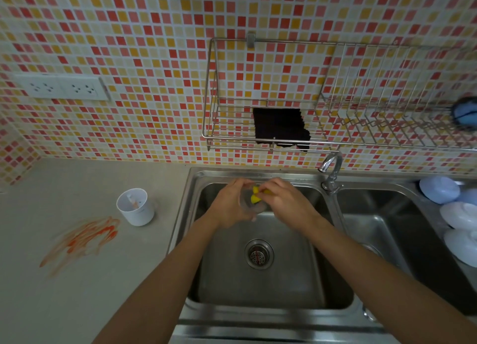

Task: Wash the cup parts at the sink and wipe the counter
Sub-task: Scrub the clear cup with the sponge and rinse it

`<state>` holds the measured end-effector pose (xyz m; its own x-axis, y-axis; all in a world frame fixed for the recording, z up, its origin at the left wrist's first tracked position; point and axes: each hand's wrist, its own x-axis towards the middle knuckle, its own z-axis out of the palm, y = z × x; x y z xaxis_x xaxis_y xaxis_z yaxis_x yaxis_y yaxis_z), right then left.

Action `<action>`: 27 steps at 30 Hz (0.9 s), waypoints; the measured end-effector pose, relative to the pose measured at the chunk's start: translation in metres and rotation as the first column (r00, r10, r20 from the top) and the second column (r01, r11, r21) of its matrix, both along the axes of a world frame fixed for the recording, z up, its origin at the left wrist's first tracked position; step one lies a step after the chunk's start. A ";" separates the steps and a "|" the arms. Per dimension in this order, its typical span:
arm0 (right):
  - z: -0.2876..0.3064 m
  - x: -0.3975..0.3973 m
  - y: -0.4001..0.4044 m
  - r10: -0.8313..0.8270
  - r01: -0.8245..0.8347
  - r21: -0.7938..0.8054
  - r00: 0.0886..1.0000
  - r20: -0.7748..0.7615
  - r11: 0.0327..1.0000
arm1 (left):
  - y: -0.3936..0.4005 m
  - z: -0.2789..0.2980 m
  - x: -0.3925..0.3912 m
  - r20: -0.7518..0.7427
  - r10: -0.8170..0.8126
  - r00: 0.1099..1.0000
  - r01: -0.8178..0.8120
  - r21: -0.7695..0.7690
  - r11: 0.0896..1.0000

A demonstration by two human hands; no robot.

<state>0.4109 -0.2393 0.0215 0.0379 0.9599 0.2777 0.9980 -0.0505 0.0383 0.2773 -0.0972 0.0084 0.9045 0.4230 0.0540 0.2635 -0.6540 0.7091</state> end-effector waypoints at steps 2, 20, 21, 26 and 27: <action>-0.003 -0.004 -0.001 -0.029 0.030 0.045 0.999 -0.015 0.999 | 0.002 0.003 0.000 0.009 0.002 1.000 -0.002 0.004 1.000; -0.016 -0.013 -0.015 0.041 -0.047 -0.029 0.985 -0.170 0.998 | 0.007 0.004 -0.001 -0.101 -0.085 0.991 0.089 0.035 0.995; -0.018 -0.014 -0.016 0.043 -0.051 -0.041 0.983 -0.177 0.998 | 0.006 0.002 -0.002 -0.108 -0.091 0.990 0.094 0.020 0.995; -0.028 -0.013 -0.016 0.016 -0.013 0.037 0.997 -0.076 0.999 | 0.003 -0.001 -0.002 -0.049 -0.052 0.997 0.048 -0.077 0.996; -0.028 -0.014 -0.017 0.007 -0.004 0.052 0.998 -0.060 0.999 | 0.003 0.000 -0.002 -0.029 -0.049 0.998 0.046 -0.082 0.996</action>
<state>0.3964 -0.2560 -0.0068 0.0509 0.9445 0.3246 0.9987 -0.0456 -0.0239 0.2752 -0.0944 0.0081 0.9244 0.3814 -0.0070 0.2561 -0.6071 0.7522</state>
